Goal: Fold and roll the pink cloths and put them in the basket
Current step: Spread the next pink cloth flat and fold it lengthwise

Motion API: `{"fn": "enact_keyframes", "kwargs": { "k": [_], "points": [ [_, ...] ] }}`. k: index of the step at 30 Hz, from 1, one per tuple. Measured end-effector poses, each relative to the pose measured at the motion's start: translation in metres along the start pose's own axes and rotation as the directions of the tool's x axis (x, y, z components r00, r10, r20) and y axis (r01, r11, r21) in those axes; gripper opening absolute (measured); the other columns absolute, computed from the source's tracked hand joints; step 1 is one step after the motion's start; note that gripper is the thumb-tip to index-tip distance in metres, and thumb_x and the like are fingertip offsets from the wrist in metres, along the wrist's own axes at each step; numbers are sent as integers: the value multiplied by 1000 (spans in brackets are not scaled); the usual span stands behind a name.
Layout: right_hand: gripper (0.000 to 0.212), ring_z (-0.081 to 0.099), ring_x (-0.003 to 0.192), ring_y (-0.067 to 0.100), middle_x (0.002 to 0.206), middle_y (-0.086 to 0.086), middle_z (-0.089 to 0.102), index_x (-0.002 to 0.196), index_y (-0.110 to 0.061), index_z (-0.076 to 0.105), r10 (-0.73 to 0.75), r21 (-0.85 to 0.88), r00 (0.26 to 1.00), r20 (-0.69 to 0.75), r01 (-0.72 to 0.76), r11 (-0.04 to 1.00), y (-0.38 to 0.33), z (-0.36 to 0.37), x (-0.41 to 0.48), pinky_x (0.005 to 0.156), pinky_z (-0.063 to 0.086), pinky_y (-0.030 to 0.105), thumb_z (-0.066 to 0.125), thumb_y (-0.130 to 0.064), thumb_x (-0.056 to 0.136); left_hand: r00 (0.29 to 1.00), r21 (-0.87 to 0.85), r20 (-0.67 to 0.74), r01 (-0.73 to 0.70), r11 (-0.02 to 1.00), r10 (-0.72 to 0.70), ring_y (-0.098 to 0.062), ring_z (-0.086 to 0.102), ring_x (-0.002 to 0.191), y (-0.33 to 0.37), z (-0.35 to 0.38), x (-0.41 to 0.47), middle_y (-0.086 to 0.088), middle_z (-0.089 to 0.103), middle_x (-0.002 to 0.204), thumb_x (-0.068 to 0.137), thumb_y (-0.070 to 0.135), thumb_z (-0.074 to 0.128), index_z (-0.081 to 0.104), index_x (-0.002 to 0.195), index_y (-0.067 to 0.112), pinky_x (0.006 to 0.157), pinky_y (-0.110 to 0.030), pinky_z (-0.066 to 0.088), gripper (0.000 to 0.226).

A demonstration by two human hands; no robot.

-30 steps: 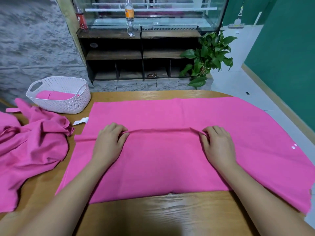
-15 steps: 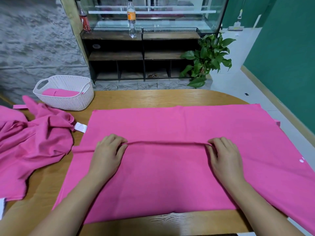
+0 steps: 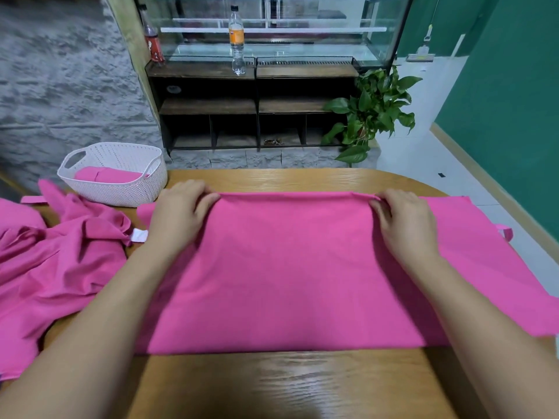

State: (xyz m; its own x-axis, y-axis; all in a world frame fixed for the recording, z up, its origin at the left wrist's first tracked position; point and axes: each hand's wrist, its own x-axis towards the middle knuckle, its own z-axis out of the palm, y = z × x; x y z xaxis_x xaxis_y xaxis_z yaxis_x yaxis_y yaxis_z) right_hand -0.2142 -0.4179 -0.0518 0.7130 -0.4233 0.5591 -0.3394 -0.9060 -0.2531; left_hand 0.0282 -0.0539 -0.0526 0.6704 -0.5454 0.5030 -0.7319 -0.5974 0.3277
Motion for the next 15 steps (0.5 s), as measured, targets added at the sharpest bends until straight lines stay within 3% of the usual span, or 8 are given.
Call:
{"fn": "enact_keyframes", "kwargs": {
  "k": [5,9,15],
  "points": [
    [26,58,75,40,77,10,63,77,-16,53,63,-82,995,80,-57,995,5,48,42,62,31,41,66,-25,99,993,17,78,87,996,-88,-30,64,94,-21,40,41,1,69,94,99,54,48,63,95,26,81,-51,52,32],
    [23,61,80,40,81,11,66,79,-13,61,115,-125,979,168,-95,988,12,86,37,66,35,41,69,-25,97,982,82,146,112,990,-123,-32,64,92,-36,72,32,0,66,89,99,44,63,64,91,26,78,-47,49,20],
    [19,56,86,36,89,11,62,89,-13,65,98,-147,991,87,-85,985,21,105,22,75,41,45,70,-29,97,974,110,98,195,975,-206,-29,60,96,-56,77,20,2,63,93,97,48,68,67,94,27,77,-45,45,21]
  ]
}}
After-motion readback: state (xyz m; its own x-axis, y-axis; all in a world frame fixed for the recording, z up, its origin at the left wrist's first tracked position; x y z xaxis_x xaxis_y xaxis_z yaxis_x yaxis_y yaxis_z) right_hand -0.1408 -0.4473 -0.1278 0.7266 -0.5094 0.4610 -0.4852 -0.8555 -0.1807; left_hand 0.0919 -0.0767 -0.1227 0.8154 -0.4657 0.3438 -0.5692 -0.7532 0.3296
